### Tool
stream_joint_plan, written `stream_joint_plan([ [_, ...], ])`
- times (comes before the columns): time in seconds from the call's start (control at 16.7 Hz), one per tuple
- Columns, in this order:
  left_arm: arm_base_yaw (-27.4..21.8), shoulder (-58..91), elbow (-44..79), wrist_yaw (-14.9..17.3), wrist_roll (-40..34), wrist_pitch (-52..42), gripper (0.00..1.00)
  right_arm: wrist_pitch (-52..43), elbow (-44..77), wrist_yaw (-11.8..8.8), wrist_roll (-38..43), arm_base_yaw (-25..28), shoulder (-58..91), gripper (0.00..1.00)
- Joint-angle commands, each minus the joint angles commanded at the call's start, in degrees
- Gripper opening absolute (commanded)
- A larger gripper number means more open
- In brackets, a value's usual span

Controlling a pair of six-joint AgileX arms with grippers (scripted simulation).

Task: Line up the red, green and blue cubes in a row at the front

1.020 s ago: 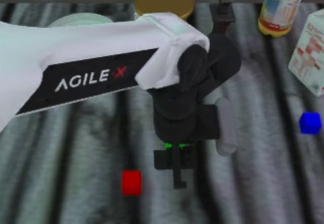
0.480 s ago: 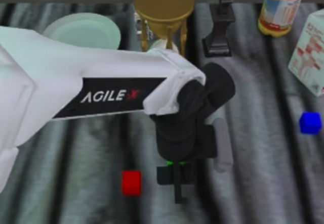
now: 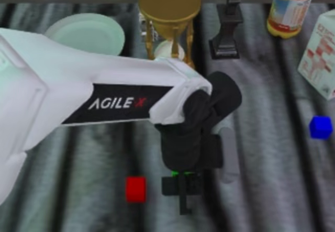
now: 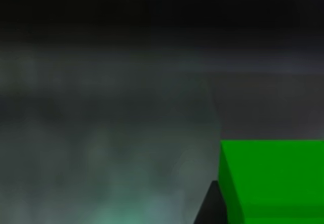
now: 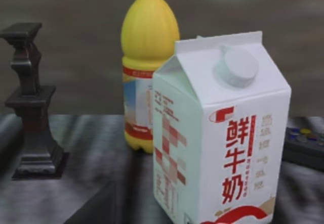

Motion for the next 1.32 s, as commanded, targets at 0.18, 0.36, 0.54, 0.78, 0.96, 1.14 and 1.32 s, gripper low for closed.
stream_joint_plan([
  [0.18, 0.0, 0.0, 0.0, 0.0, 0.0, 0.0, 0.45, 0.0, 0.0, 0.0, 0.0, 0.0, 0.0, 1.0],
  [0.36, 0.0, 0.0, 0.0, 0.0, 0.0, 0.0, 0.68, 0.0, 0.0, 0.0, 0.0, 0.0, 0.0, 1.0],
  [0.54, 0.0, 0.0, 0.0, 0.0, 0.0, 0.0, 0.9, 0.0, 0.0, 0.0, 0.0, 0.0, 0.0, 1.0],
  [0.78, 0.0, 0.0, 0.0, 0.0, 0.0, 0.0, 1.0, 0.0, 0.0, 0.0, 0.0, 0.0, 0.0, 1.0],
  [0.96, 0.0, 0.0, 0.0, 0.0, 0.0, 0.0, 1.0, 0.0, 0.0, 0.0, 0.0, 0.0, 0.0, 1.0],
  [1.14, 0.1, 0.0, 0.0, 0.0, 0.0, 0.0, 1.0, 0.0, 0.0, 0.0, 0.0, 0.0, 0.0, 1.0],
  [1.32, 0.3, -0.7, 1.8, 0.0, 0.0, -2.4, 1.0, 0.0, 0.0, 0.0, 0.0, 0.0, 0.0, 1.0],
])
